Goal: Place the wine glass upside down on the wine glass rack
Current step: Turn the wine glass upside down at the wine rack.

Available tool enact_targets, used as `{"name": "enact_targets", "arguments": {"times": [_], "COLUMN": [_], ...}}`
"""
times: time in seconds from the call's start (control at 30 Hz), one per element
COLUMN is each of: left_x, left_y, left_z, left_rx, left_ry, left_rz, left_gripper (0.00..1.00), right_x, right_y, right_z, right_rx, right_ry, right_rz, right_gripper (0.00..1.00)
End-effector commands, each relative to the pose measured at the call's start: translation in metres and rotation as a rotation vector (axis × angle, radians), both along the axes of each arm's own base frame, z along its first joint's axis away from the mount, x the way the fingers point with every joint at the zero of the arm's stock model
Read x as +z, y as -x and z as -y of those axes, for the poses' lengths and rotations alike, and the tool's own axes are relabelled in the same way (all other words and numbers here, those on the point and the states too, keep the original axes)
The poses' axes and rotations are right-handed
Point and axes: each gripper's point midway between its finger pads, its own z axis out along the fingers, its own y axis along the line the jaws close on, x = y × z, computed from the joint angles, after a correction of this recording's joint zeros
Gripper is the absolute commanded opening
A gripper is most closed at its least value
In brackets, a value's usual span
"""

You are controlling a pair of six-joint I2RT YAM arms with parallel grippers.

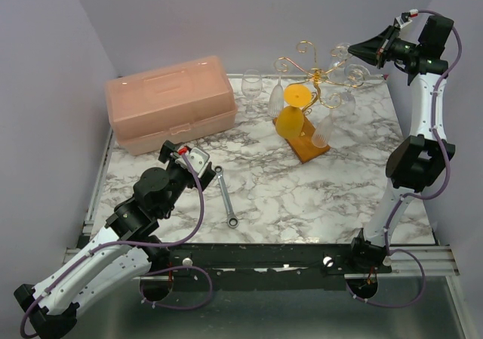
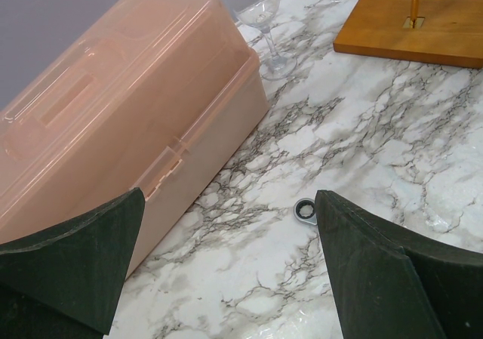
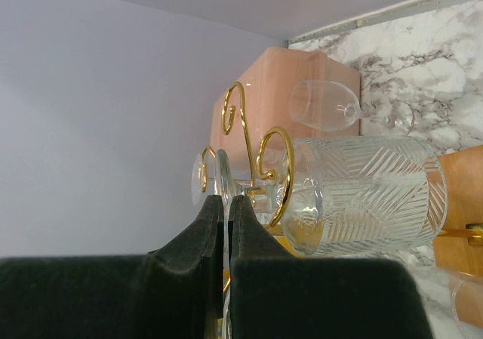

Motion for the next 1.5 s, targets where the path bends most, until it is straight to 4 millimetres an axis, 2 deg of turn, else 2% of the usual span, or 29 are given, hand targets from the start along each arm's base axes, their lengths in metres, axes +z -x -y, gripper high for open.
{"name": "enact_targets", "arguments": {"times": [0.0, 0.4, 1.03, 1.47], "left_x": [0.005, 0.005, 0.004, 0.002], "left_y": [-0.001, -0.001, -0.002, -0.003], "left_z": [0.003, 0.003, 0.003, 0.004], "left_rx": [-0.015, -0.015, -0.013, -0.014], "left_ry": [0.018, 0.020, 0.016, 0.012], "left_rz": [0.014, 0.016, 0.012, 0.008], "left_gripper": [0.99, 0.98, 0.99, 0.99], "right_x": [0.032, 0.022, 0.023, 0.015], "right_y": [0.000, -0.009, -0.023, -0.031], "right_z": [0.003, 0.006, 0.010, 0.010], "right_rx": [-0.007, -0.026, -0.048, -0.066], "right_ry": [0.018, 0.004, -0.049, -0.066], "right_rz": [0.118, 0.087, 0.075, 0.053], "right_gripper": [0.00, 0.00, 0.00, 0.00]}}
